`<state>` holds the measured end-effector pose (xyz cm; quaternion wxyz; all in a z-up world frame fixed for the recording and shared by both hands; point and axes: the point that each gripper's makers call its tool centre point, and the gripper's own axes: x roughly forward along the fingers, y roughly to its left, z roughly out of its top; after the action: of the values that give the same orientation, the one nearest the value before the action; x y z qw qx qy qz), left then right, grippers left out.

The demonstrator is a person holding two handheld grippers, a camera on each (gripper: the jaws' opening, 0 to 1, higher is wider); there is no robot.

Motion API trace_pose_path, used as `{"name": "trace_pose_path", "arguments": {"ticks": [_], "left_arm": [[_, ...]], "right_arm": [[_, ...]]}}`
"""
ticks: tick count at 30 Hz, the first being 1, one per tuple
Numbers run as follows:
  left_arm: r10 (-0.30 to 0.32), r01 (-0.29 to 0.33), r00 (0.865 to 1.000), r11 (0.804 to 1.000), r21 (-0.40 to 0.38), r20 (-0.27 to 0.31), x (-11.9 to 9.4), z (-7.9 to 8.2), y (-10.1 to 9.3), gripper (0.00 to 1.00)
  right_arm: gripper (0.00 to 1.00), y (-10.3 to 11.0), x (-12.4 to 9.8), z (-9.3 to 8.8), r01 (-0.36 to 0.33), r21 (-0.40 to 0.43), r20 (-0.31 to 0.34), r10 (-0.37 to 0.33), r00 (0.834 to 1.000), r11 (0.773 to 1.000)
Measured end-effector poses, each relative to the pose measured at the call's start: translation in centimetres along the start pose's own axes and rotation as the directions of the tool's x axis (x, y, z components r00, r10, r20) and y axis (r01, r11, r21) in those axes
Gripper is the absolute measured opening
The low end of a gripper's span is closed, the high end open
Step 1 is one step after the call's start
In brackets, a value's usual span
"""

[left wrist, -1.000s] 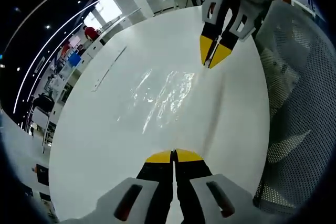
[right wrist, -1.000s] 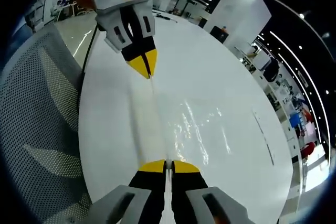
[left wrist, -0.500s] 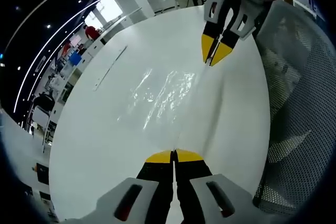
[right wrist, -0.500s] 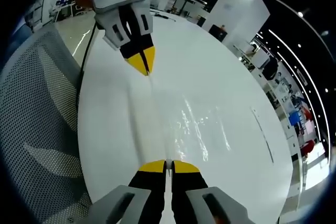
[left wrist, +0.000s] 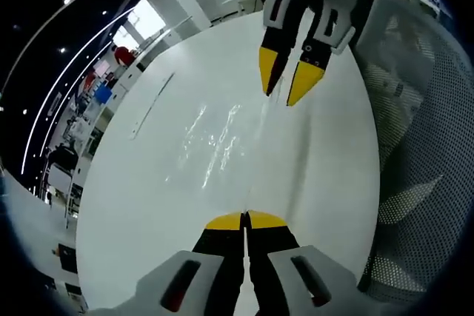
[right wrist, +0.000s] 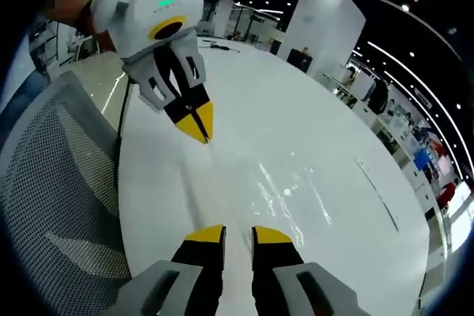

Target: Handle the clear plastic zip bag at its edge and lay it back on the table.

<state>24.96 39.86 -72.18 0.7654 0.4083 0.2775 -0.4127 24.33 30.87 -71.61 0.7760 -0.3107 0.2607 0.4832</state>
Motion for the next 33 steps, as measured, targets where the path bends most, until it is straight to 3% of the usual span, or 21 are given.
{"name": "trace_pose_path", "arguments": {"ticks": [6, 15, 21, 33], "left_arm": [[0.002, -0.002, 1.0, 1.0, 0.004, 0.0, -0.1, -0.1, 0.0, 0.0], [0.004, -0.004, 1.0, 1.0, 0.001, 0.001, 0.0, -0.4, 0.1, 0.0], [0.008, -0.008, 1.0, 1.0, -0.005, 0.005, -0.3, 0.0, 0.2, 0.0], [0.005, -0.005, 1.0, 1.0, -0.014, 0.006, -0.4, -0.2, -0.1, 0.0]], "right_arm": [[0.1, -0.7, 0.1, 1.8, 0.015, 0.009, 0.038, -0.016, 0.999, 1.0], [0.09, -0.1, 1.6, 2.5, -0.01, -0.032, 0.016, 0.01, 1.0, 0.999], [0.08, 0.3, 2.9, 1.6, -0.018, -0.057, -0.024, 0.016, 1.0, 0.998], [0.0, 0.7, 3.0, 1.0, -0.003, -0.047, -0.056, 0.001, 0.998, 0.999]]}}
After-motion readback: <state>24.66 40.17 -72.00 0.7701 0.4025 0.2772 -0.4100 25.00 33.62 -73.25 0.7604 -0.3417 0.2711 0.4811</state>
